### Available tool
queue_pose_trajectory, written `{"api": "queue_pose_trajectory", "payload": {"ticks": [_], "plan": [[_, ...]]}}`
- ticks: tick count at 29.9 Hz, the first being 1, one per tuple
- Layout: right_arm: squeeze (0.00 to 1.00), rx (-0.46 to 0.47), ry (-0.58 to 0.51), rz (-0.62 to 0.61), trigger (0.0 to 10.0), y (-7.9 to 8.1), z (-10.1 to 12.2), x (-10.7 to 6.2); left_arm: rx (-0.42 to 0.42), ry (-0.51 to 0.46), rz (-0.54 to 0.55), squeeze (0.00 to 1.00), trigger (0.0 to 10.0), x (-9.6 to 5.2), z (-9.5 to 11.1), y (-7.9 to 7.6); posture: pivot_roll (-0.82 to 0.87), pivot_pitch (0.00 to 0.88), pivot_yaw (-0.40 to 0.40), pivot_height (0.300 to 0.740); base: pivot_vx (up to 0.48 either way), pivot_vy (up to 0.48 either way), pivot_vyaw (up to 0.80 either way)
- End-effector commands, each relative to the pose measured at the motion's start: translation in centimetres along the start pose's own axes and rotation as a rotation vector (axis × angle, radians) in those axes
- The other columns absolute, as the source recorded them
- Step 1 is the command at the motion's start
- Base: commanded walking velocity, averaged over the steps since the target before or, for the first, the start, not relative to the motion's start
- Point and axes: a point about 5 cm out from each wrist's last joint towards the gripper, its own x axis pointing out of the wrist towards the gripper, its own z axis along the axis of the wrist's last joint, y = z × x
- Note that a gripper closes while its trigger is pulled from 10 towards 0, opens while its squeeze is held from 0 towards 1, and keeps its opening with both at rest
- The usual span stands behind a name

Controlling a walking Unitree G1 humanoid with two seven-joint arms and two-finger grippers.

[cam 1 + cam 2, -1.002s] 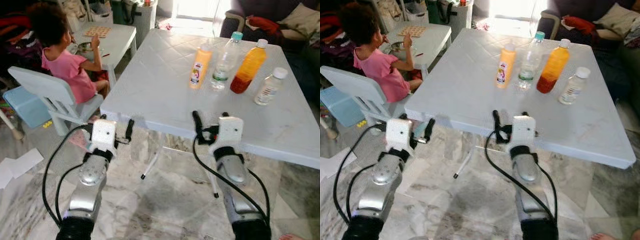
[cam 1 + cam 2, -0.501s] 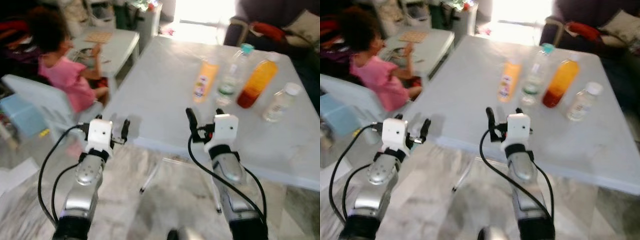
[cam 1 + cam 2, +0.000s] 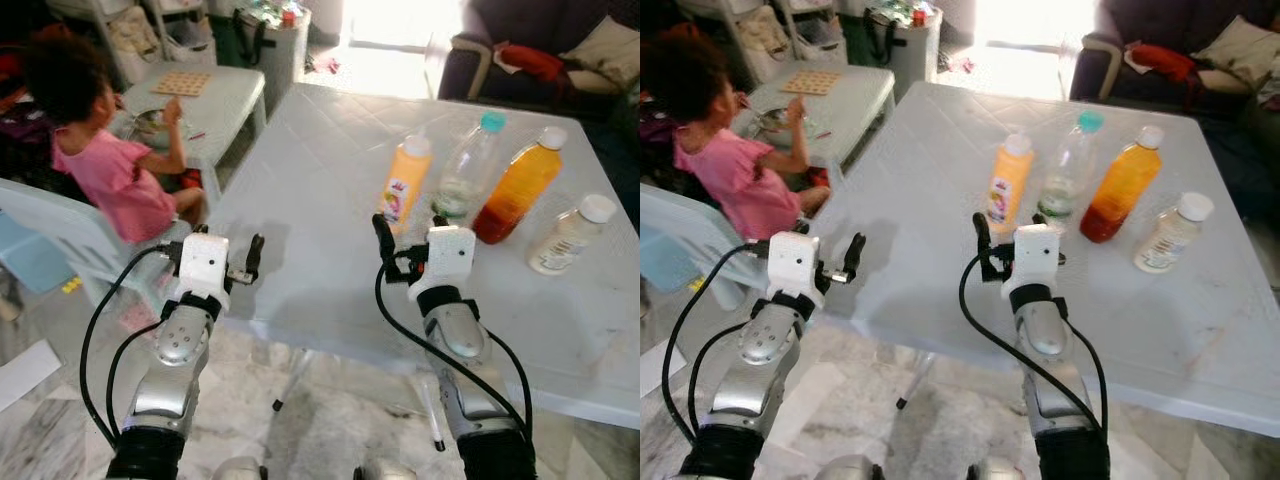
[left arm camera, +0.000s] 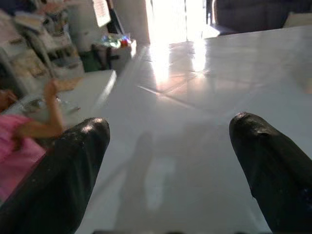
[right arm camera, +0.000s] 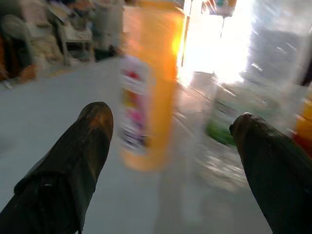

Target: Restocking fridge

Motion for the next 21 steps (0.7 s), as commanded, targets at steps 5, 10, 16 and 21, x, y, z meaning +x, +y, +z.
{"api": "queue_pose_trajectory", "payload": {"ticks": [5, 10, 16, 21], "plan": [[0.0, 0.004, -0.014, 0.008, 10.0, 0.3, 0.3, 0.1, 0.023, -0.005, 0.016, 0.0, 10.0, -0.1, 0.2, 0.6, 0.04, 0.0, -0.016, 0.74, 0.0, 0.0, 0.0], [0.0, 0.003, -0.013, 0.012, 10.0, 0.4, 0.3, 0.1, 0.024, -0.003, 0.013, 0.0, 10.0, -0.1, 0.2, 0.6, 0.03, 0.0, -0.016, 0.74, 0.0, 0.0, 0.0], [1.0, 0.01, -0.046, 0.033, 10.0, 0.6, 1.0, 0.9, 0.026, -0.001, 0.009, 0.0, 10.0, 0.0, 0.2, 0.6, 0.03, 0.006, -0.013, 0.74, 0.0, 0.0, 0.0], [1.0, -0.014, -0.068, 0.022, 10.0, 0.6, 1.7, 1.9, 0.027, -0.002, 0.005, 0.0, 10.0, 0.0, 0.2, 0.5, 0.04, 0.01, -0.009, 0.74, 0.0, 0.0, 0.0]]}}
